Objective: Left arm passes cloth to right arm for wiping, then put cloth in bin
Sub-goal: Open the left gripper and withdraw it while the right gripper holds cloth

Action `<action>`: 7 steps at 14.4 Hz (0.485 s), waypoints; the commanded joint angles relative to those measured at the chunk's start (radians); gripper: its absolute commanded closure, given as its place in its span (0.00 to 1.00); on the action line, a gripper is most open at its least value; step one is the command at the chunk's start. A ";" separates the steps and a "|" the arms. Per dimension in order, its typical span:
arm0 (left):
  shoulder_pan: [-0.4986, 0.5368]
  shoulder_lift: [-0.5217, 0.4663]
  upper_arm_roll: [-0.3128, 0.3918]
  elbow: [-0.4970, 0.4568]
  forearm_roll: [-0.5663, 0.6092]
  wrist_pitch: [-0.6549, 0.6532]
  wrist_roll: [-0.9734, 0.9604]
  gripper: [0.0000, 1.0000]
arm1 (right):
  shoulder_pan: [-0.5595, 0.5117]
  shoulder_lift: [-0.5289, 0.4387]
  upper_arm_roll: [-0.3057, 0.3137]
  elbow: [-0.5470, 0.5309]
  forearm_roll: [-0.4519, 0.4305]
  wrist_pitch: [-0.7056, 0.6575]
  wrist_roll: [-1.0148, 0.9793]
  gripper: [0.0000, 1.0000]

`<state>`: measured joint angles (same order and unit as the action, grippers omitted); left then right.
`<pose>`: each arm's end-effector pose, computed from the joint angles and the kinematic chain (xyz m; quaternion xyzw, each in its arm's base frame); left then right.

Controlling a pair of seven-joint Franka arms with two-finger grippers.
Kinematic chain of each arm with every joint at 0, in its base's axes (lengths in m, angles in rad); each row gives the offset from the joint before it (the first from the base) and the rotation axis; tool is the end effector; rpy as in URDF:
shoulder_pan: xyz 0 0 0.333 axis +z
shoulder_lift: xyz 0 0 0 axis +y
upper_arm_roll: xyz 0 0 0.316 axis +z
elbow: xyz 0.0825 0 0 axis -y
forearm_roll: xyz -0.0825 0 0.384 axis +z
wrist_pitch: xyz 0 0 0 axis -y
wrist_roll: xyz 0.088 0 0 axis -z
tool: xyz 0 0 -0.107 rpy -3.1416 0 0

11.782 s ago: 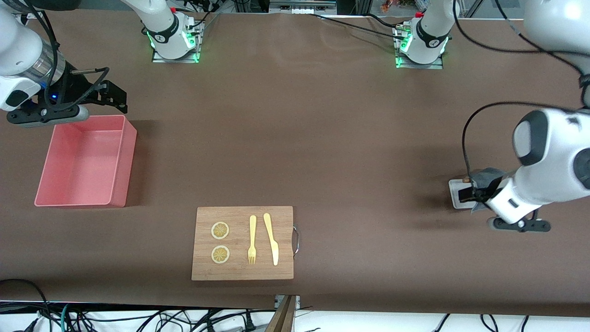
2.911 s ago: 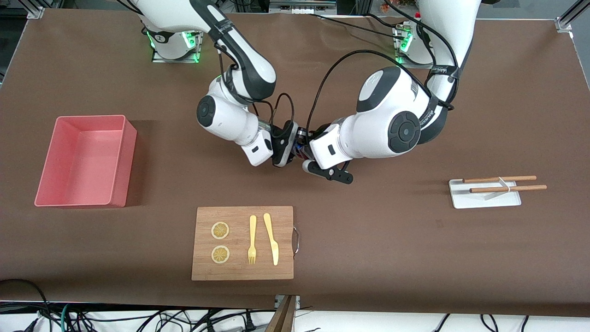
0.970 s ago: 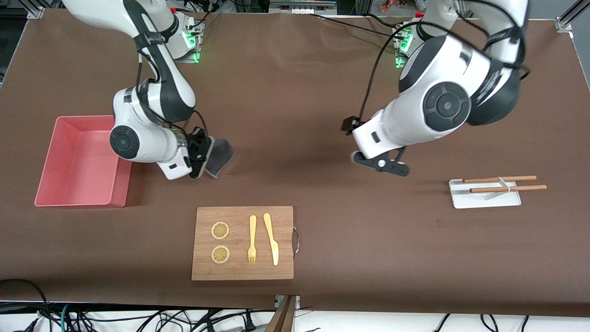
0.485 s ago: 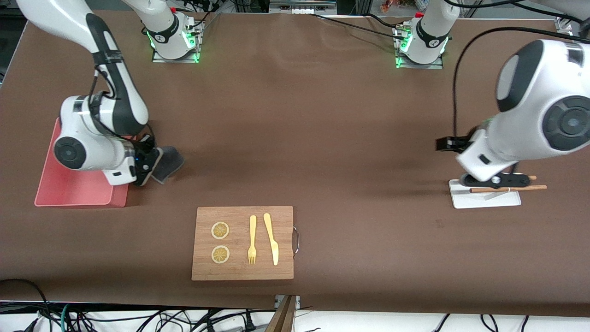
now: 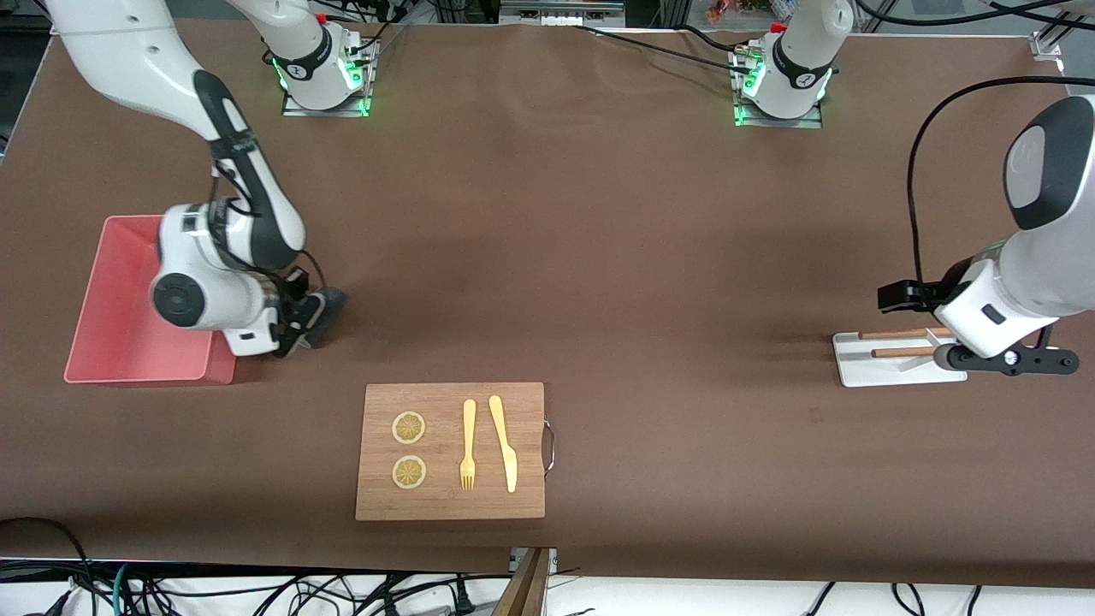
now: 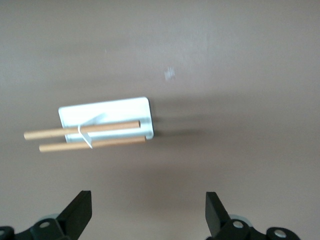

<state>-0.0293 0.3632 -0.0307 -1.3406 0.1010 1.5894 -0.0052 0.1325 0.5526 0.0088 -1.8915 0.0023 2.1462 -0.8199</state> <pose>0.6558 -0.0255 0.5141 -0.9969 0.0305 0.0555 0.0467 0.5927 0.0843 0.1892 -0.8774 -0.4562 0.1388 0.0524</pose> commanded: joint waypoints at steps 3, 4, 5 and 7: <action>0.057 -0.314 -0.015 -0.398 -0.024 0.193 0.030 0.00 | 0.133 0.072 -0.003 0.130 0.031 0.015 0.184 1.00; 0.072 -0.360 -0.020 -0.451 -0.059 0.196 0.037 0.00 | 0.168 0.084 -0.003 0.155 0.031 0.015 0.252 1.00; 0.084 -0.381 -0.021 -0.463 -0.087 0.195 0.037 0.00 | 0.208 0.101 -0.003 0.181 0.031 0.015 0.322 1.00; 0.083 -0.379 -0.028 -0.456 -0.090 0.187 0.039 0.00 | 0.289 0.134 -0.003 0.238 0.036 0.015 0.465 1.00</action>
<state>0.0332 0.0314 -0.0345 -1.7338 0.0321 1.7450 0.0104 0.3436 0.6322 0.0163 -1.7357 0.0225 2.1744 -0.4781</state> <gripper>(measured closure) 0.000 0.952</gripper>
